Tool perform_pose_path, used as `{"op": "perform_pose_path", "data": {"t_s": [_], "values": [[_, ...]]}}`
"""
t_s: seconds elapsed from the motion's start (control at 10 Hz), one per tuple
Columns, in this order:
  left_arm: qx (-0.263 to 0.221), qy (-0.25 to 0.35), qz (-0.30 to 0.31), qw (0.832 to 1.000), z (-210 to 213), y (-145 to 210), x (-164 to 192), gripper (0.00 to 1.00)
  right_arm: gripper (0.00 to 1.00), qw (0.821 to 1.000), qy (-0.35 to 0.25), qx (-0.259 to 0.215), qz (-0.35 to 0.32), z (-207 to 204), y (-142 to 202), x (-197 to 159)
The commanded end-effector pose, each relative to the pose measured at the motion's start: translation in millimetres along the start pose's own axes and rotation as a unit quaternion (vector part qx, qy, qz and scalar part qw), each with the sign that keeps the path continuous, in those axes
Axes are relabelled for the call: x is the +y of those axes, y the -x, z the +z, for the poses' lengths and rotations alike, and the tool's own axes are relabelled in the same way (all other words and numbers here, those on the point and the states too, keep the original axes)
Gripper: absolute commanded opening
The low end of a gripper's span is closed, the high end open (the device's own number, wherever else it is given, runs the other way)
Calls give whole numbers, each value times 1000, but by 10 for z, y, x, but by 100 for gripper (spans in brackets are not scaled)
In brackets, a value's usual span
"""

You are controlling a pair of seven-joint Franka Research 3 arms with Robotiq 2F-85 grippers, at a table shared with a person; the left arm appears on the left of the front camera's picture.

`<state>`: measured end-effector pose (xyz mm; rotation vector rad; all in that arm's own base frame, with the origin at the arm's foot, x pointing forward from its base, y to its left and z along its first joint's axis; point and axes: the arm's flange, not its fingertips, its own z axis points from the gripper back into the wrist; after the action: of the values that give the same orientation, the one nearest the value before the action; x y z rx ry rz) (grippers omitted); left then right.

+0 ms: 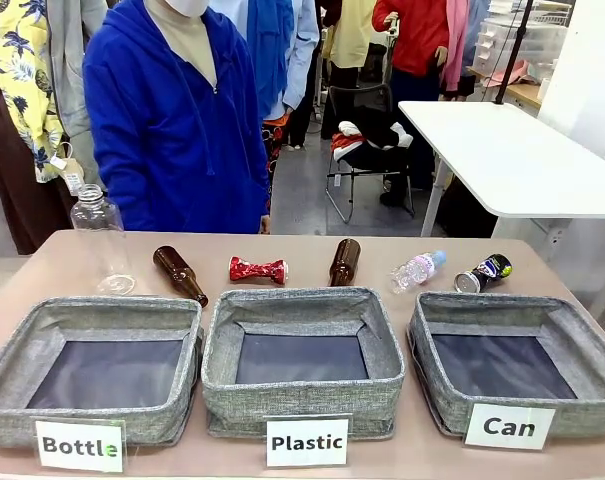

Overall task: Sort the can waste into the basket.
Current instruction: Pick up the can waste from the table and place it in the right Fabric basket.

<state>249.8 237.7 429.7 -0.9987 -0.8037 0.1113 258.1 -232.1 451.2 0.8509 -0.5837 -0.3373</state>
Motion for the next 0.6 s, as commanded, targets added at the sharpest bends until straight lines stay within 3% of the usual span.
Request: {"op": "perform_pose_path", "data": {"t_s": [0.0,0.3,0.5], "values": [[32,13,-18,999,-149,-23,-81,100,100,999,-32,22,24,-150,-14,154],[32,13,-18,999,-149,-23,-81,100,100,1000,-13,21,9,-119,5,137],[32,13,-18,999,-149,-23,-81,100,100,989,136,43,28,-450,-145,673]]}}
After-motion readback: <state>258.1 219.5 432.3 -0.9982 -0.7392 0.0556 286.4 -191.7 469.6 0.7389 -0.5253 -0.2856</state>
